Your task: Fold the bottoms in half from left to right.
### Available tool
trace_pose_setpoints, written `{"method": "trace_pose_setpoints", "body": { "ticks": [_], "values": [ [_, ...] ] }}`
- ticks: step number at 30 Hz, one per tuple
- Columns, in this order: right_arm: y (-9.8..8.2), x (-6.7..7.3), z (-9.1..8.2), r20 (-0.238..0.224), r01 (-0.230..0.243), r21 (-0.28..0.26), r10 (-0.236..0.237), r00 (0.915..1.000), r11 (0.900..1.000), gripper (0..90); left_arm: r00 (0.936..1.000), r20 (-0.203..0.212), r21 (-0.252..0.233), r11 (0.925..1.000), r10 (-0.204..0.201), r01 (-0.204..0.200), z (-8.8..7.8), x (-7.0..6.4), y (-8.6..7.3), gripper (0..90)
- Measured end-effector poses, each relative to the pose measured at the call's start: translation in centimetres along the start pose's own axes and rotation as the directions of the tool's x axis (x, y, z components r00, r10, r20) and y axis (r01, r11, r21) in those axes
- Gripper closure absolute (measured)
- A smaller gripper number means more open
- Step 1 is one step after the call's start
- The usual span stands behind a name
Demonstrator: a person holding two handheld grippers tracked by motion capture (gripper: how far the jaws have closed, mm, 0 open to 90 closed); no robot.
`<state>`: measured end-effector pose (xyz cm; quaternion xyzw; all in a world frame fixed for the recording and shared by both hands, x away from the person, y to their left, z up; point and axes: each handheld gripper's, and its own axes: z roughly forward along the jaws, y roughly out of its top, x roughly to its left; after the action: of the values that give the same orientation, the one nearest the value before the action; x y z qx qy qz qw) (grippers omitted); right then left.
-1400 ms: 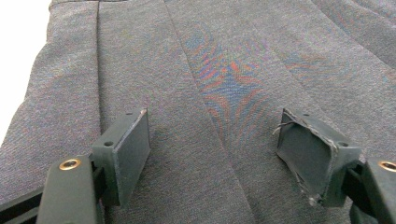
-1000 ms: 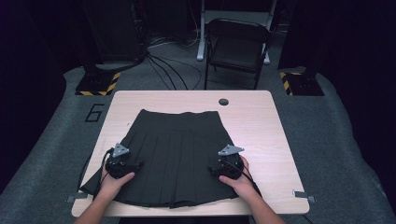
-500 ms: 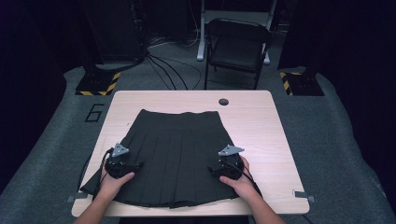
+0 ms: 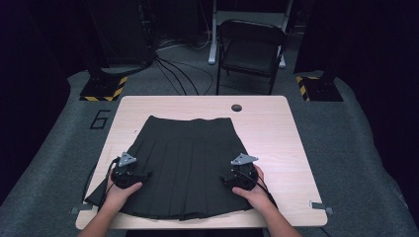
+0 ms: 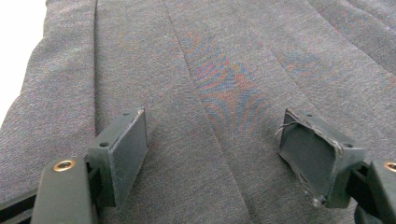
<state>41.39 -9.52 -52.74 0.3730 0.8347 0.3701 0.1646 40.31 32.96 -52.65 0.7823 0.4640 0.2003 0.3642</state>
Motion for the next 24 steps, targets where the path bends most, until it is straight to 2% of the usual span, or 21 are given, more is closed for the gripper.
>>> {"method": "trace_pose_setpoints", "body": {
  "ticks": [8, 12, 15, 16, 20, 24],
  "values": [
    [0.0, 0.0, 0.0, 0.0, -0.003, 0.002, 0.003, 1.0, 1.0, 16.3, 0.9998, -0.015, -0.011, 0.9998, -0.014, 0.014, 0.0, 0.0, 0.0, 26.1],
    [0.0, 0.0, -0.1, -0.002, -0.01, 0.001, 0.01, 0.9999, 1.0, 17.8, 0.9995, -0.018, 0.009, 0.9997, -0.024, 0.025, -0.3, 0.2, 0.3, 31.5],
    [0.0, -0.1, -0.1, 0.012, -0.024, -0.006, 0.024, 0.9996, 1.0, 21.8, 0.9984, -0.024, 0.009, 0.9986, -0.052, 0.052, -0.5, 0.2, 0.4, 35.4],
    [0.0, -0.1, -0.2, 0.017, -0.026, -0.007, 0.026, 0.9995, 1.0, 23.6, 0.9979, -0.014, 0.013, 0.9979, -0.063, 0.063, -0.6, 0.3, 0.5, 36.4],
    [0.2, 0.0, -0.7, 0.01, -0.028, 0.01, 0.028, 0.9996, 1.0, 31.7, 0.9954, 0.002, -0.017, 0.9953, -0.095, 0.095, -1.2, 0.5, 0.8, 39.9],
    [0.3, 0.0, -1.5, 0.014, -0.023, -0.013, 0.023, 0.9996, 1.0, 41.4, 0.9944, -0.011, -0.039, 0.9937, -0.105, 0.105, -1.7, 0.6, 1.1, 42.2]
  ]
}}
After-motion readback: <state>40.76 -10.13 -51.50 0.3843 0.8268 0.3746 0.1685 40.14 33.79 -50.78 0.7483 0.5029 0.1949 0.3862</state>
